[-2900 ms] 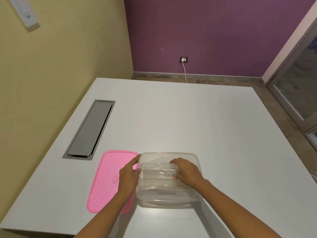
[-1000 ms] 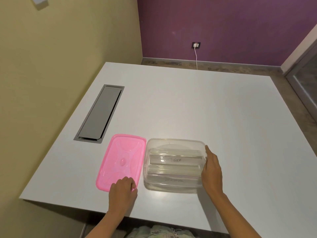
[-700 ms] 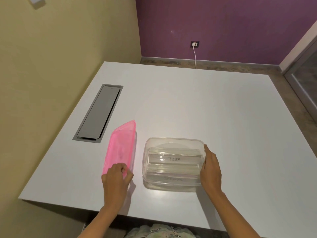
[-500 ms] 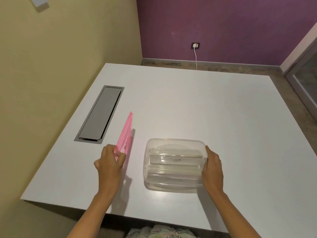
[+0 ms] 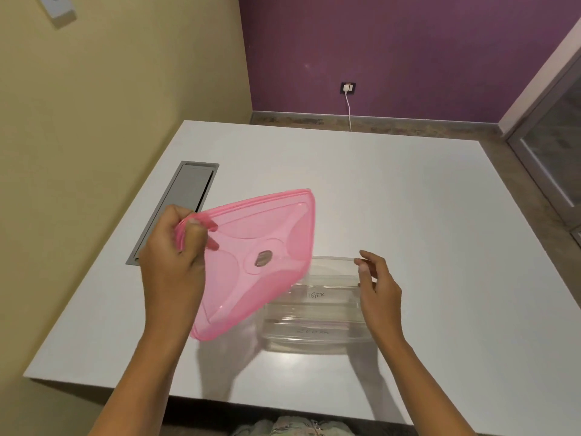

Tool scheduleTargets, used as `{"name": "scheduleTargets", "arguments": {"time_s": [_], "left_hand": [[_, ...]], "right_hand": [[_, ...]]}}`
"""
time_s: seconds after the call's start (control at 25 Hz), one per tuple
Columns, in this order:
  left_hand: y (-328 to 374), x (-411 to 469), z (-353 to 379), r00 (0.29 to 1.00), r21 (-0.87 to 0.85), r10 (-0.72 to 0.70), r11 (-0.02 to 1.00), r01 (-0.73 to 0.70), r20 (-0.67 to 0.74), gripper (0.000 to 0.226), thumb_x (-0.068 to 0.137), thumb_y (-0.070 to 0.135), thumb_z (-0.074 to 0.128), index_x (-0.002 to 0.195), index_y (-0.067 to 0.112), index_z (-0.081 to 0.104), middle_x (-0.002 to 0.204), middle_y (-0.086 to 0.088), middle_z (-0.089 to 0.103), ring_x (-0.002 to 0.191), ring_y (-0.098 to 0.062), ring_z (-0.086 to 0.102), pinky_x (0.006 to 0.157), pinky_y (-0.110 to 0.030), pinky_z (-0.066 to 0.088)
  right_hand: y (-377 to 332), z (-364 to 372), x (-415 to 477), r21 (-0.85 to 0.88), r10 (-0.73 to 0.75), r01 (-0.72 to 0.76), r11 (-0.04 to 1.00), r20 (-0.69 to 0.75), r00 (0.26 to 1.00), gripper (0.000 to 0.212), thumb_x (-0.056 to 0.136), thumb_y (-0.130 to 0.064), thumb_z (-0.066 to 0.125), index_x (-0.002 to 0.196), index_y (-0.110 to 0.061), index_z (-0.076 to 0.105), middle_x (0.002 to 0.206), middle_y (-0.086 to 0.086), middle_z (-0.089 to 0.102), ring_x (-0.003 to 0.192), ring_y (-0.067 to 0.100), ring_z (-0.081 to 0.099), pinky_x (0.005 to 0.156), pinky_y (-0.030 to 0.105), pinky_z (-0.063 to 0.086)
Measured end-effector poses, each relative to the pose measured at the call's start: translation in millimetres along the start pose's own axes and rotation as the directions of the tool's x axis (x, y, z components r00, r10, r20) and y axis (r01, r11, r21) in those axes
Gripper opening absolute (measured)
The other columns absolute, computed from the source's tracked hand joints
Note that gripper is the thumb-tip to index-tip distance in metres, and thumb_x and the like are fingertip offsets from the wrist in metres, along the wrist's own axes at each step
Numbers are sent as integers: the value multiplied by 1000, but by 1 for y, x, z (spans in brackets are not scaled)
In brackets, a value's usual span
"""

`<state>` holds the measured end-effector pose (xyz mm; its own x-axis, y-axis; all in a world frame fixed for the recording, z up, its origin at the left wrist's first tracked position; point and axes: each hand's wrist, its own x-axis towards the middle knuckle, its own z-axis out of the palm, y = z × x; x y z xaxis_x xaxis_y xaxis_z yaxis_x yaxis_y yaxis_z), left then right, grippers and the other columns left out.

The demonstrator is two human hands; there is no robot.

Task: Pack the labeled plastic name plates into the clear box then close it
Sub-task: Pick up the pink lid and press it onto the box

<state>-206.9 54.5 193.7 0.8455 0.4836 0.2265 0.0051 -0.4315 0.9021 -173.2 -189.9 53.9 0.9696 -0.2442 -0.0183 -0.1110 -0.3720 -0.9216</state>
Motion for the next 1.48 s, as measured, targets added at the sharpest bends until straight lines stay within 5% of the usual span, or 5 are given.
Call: {"name": "scheduleTargets", "arguments": {"time_s": [0.24, 0.4, 0.72, 1.16, 1.48], "left_hand": [[-33, 8, 53, 933, -282, -306, 893, 350, 188, 23, 93, 14, 45, 75, 16, 58, 77, 1, 68, 59, -10, 62, 61, -20, 49], [-66, -1, 90, 867, -218, -403, 854, 472, 294, 19, 92, 23, 52, 80, 19, 66, 84, 3, 73, 65, -8, 65, 71, -26, 48], [-102, -12, 122, 904, 72, -341, 940, 334, 258, 23, 88, 30, 58, 106, 21, 71, 92, 6, 69, 81, -14, 59, 67, -14, 40], [-145, -7, 132, 936, 116, -335, 939, 323, 108, 25, 87, 25, 62, 105, 9, 69, 99, -9, 67, 90, -21, 58, 77, -26, 38], [-161, -14, 135, 929, 194, -337, 932, 306, 154, 25, 91, 30, 54, 111, 16, 61, 119, -13, 49, 114, -29, 46, 89, -32, 38]], "right_hand": [[3, -10, -10, 184, 261, -265, 947, 44, 964, 30, 98, -36, 39, 83, -30, 64, 86, -2, 66, 79, 22, 61, 77, 36, 49], [21, -17, -22, 137, 335, -318, 938, -132, 933, 22, 96, -31, 42, 95, -22, 62, 84, -1, 62, 81, 25, 58, 69, 29, 43], [53, -6, -20, -10, 439, -464, 886, -305, 845, 27, 94, -23, 38, 106, -17, 61, 109, 10, 54, 99, 32, 54, 85, 43, 47], [61, 10, -20, -133, 299, -347, 928, -290, 909, 19, 95, -22, 47, 105, -12, 59, 101, 6, 43, 83, 27, 55, 75, 31, 41], [66, 16, -2, -296, 224, -293, 909, -246, 943, 23, 95, -25, 45, 111, -11, 55, 115, 15, 48, 108, 33, 47, 89, 42, 42]]}}
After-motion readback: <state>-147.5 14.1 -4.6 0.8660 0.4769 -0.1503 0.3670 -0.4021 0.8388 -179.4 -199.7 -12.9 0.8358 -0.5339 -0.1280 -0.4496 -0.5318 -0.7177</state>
